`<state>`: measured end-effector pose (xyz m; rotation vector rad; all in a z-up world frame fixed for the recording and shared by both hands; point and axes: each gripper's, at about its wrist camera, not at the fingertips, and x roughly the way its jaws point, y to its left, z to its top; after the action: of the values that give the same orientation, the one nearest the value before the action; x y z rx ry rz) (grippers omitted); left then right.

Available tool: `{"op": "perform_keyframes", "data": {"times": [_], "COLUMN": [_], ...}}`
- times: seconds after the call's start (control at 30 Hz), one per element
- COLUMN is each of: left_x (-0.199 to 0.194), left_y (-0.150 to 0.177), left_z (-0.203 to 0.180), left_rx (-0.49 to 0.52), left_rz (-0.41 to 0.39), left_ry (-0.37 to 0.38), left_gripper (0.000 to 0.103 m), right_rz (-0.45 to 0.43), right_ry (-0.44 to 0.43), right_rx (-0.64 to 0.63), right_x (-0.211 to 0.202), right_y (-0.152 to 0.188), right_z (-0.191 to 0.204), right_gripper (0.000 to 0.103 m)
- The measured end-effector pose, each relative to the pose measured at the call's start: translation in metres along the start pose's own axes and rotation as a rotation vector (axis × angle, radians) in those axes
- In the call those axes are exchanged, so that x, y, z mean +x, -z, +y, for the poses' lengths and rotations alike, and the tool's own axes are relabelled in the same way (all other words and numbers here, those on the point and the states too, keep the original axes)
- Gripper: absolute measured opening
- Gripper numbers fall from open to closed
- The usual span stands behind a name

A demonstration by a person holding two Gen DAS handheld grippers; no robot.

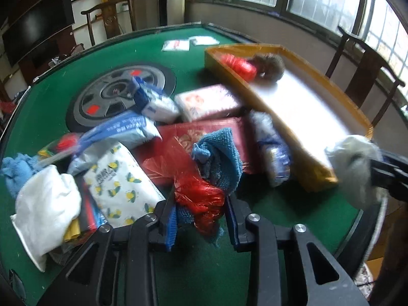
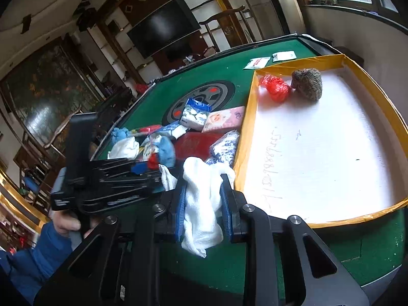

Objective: Organize soft objects
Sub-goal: 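Grasp the red-and-blue knitted toy with the left tool while the right tool carries the tissue to the box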

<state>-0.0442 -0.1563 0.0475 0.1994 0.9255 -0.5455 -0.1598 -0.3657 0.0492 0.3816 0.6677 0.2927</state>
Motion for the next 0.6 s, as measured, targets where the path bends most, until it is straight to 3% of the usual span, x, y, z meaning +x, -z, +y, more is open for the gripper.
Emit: {"op": "perform_keyframes", "data": {"times": [0.23, 0.5, 0.6], "left_x": [-0.037, -0.021, -0.006], "left_y": [-0.021, -0.061, -0.073], "left_z": [-0.019, -0.057, -0.066], "left_rx": [0.022, 0.03, 0.0], "left_rz": [-0.06, -0.062, -0.04], "left_ry": [0.106, 0.172, 0.214], "left_gripper": [0.032, 0.033, 0.033], "right_rz": [-0.05, -0.114, -0.125], "right_ry": [0.019, 0.092, 0.177], "right_rx": [0.042, 0.101, 0.14], "right_x": [-0.022, -0.042, -0.038], "right_y": [-0.016, -0.042, -0.055], "right_z": [-0.014, -0.04, -0.058], "right_gripper": [0.024, 0.024, 0.024]}}
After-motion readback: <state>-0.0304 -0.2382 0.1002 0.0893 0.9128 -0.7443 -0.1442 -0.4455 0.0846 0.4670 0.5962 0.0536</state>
